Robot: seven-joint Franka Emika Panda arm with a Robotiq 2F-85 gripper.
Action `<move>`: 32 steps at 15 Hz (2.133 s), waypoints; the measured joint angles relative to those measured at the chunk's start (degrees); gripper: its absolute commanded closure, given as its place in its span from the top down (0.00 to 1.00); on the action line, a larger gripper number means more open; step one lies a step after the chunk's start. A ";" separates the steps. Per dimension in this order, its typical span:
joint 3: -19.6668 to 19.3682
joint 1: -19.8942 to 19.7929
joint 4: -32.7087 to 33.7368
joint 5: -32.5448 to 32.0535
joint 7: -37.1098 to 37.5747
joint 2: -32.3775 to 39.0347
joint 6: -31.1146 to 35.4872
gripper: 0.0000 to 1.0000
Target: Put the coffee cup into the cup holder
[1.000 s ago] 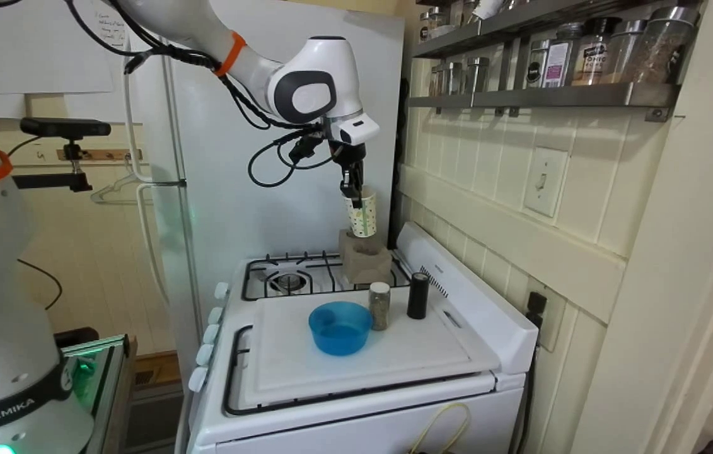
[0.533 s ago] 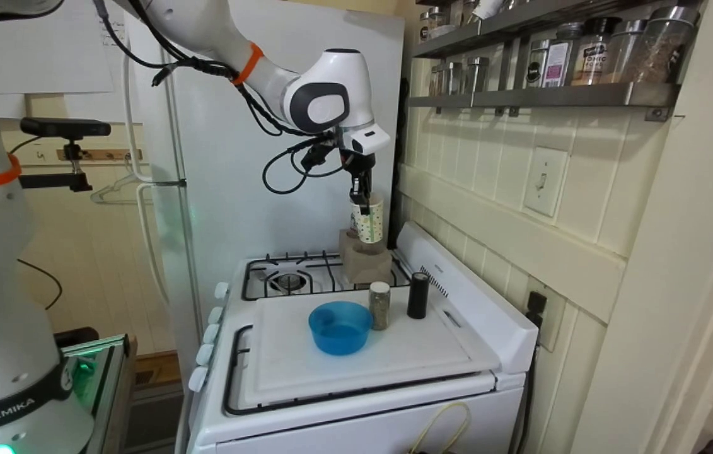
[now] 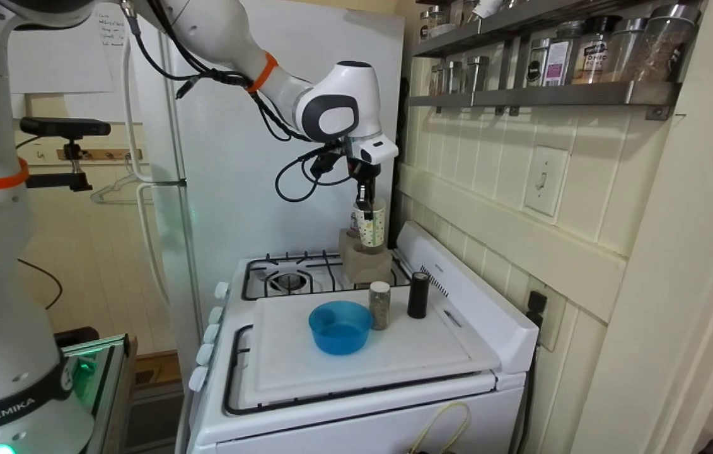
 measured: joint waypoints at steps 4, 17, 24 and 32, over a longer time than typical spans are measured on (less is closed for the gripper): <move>0.00 0.05 1.61 0.01 -0.01 2.25 -0.26 0.01; -0.66 0.66 6.80 0.86 -0.75 6.54 -6.70 0.01; -1.98 1.85 7.70 -0.97 2.47 6.51 -7.35 0.01; -2.57 2.19 7.71 -1.73 4.62 7.09 -9.71 0.01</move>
